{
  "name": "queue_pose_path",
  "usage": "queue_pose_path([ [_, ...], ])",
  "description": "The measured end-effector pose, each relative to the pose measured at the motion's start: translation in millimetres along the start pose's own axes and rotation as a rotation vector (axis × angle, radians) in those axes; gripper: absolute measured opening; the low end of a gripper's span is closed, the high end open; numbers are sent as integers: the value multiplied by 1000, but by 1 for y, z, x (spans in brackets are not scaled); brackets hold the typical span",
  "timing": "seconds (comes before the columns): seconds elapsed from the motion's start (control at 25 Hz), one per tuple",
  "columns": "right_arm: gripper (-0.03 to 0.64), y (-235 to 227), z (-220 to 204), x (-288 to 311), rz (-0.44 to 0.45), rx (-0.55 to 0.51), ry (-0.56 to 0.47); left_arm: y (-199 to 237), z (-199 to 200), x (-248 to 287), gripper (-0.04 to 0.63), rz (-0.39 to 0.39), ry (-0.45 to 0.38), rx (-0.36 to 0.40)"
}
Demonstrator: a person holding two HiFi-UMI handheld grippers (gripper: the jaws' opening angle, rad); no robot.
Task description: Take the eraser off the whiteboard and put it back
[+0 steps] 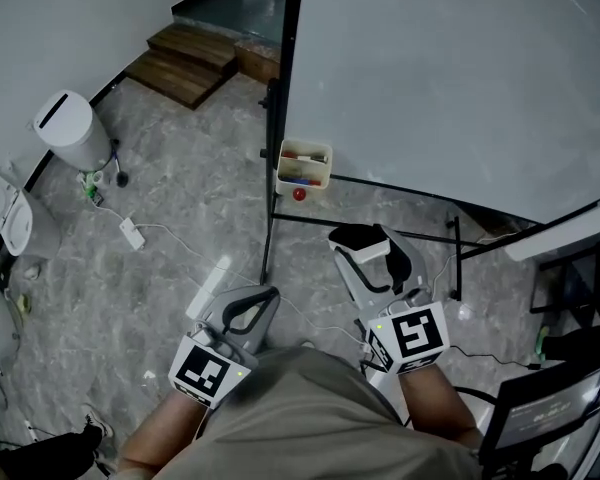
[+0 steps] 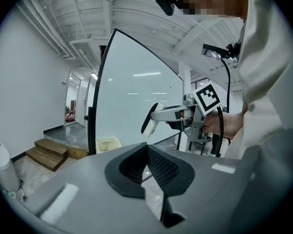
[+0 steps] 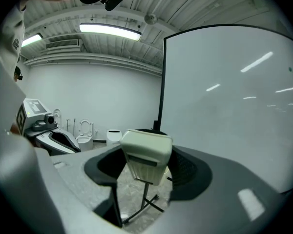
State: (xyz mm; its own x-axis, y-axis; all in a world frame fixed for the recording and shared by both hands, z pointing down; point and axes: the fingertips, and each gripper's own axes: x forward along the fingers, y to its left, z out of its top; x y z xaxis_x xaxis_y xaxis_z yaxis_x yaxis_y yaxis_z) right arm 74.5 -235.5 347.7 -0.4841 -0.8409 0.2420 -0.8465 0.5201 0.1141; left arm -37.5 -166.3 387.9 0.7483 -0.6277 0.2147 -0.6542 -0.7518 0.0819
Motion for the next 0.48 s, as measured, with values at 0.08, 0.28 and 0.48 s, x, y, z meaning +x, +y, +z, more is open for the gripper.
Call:
queue_pose_path([
  [0.08,272,-2,-1,-7,9,1,-3,-7,0,0,5,12,2,2],
  [0.28,272,-4,-2,-24,32,-6,-18,-21,-2,-2,5,41,-14,11],
  [0.48,272,-2,2,-39,58,-25,-22,-32,1,-7,6,73,-21,-41],
])
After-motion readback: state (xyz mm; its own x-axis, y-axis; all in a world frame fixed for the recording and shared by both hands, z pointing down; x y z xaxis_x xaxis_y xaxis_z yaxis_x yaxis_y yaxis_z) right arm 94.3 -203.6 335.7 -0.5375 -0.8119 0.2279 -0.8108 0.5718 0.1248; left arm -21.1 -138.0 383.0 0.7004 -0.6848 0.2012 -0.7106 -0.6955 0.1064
